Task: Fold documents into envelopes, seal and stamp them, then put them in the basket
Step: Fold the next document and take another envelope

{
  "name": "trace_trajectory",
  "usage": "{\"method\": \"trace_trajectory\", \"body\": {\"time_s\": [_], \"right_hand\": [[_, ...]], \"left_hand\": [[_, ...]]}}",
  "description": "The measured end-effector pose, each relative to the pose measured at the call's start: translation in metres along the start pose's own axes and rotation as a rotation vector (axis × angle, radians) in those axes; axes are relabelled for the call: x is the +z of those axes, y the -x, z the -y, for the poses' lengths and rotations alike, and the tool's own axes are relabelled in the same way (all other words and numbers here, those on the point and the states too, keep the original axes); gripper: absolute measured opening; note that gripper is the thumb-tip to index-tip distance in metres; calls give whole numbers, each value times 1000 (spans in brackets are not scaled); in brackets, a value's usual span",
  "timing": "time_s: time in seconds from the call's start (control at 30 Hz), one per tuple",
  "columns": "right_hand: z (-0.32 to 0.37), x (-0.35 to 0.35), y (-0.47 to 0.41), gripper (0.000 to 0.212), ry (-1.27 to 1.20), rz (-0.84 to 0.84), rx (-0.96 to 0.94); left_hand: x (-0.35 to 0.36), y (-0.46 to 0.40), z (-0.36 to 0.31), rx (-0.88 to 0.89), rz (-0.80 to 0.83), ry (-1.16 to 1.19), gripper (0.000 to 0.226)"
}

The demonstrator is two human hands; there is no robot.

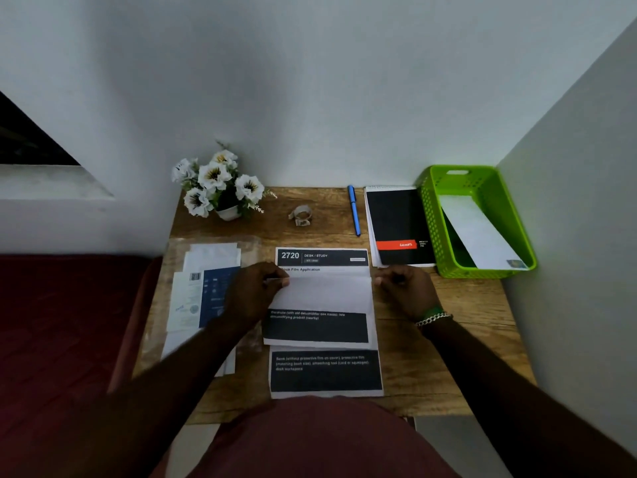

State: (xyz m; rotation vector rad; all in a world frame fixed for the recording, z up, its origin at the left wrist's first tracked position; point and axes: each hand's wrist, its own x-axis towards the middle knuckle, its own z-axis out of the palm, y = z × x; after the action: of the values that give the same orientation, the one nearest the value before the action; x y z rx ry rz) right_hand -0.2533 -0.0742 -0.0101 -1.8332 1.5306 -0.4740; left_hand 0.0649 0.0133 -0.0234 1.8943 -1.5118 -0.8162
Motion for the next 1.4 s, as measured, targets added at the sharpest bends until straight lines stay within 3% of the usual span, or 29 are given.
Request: {"method": "trace_trajectory", "body": {"time_s": [0.1, 0.17, 0.27, 0.43, 0.6, 0.8, 1.0, 1.17, 1.3, 1.4], "right_hand": [[15, 2, 8, 44, -6, 54, -118], [21, 6, 11, 38, 38, 101, -219], [23, 13, 16, 18, 143, 26, -325], [8, 24, 37, 22, 237, 83, -465], [-9, 35, 47, 19, 282, 203, -444], [-1, 34, 47, 44, 401, 255, -395], [25, 45, 42, 40, 432, 114, -329], [45, 49, 34, 11, 271, 133, -271], [59, 43, 30, 8, 189, 125, -290], [71, 38, 27, 7, 131, 82, -313]], "left_hand": [[5, 11, -5, 120, -42, 4, 6], [9, 22, -10, 197, -79, -2, 12], [14, 37, -12, 285, -137, -28, 23], [24, 52, 5, 357, -105, -93, 24], [34, 58, 17, 396, 51, -195, 36], [35, 48, -3, 263, 142, -406, 53], [32, 38, -24, 224, 243, -385, 75], [33, 43, -31, 235, 223, -484, 63], [32, 42, -51, 230, 102, -492, 43], [30, 35, -73, 175, 4, -327, 25]]}}
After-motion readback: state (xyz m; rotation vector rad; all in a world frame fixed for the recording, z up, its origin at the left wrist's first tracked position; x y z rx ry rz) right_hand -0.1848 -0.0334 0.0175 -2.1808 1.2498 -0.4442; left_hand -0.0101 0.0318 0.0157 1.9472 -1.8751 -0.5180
